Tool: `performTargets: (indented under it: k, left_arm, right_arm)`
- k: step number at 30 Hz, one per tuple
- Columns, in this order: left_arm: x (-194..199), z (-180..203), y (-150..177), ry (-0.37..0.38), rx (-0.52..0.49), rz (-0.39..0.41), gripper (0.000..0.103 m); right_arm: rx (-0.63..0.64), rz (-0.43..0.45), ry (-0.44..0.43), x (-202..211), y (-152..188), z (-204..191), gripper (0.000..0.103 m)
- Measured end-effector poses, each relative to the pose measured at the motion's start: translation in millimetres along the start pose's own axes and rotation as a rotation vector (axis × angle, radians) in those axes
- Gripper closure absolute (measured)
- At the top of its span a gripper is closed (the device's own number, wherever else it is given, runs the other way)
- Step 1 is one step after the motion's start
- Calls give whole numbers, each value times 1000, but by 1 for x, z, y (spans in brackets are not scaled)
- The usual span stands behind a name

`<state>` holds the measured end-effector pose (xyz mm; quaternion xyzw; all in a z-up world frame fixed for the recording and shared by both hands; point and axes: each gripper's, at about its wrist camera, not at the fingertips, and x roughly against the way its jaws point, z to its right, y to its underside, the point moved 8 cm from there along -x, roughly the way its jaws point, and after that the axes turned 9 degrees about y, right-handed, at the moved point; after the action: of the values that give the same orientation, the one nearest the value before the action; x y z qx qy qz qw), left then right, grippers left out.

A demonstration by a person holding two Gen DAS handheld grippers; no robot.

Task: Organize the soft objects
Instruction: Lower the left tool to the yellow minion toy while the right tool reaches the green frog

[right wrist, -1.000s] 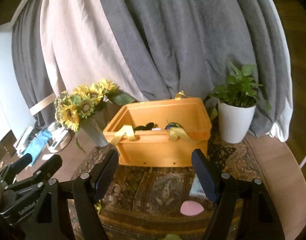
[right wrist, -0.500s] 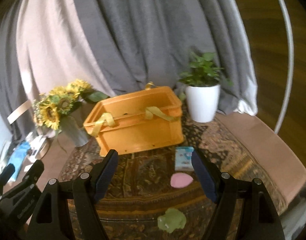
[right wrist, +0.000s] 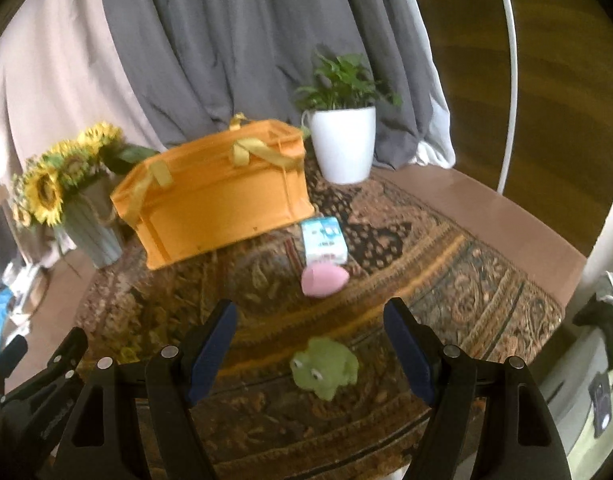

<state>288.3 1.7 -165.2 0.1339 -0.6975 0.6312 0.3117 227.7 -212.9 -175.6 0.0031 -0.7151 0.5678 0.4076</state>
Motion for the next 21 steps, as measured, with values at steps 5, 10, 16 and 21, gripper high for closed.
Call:
performTargets:
  k: [5,10,16,21]
  left_arm:
    - [-21,1,15,15,-24,-36,5]
    - [-37,0,25,15,-44,-65,5]
    - [-52,-2,36,38,-29,-108,12]
    - [-65,-2,44,69,13,-148,13]
  right_arm:
    - [-8,-27,16,-13,21,-2,27]
    - [-12,-29,49,-24,39,-3,27]
    - [-24,-38,85,-39,51,-3,27]
    - [-43,-47,109,-50,55,-1,27]
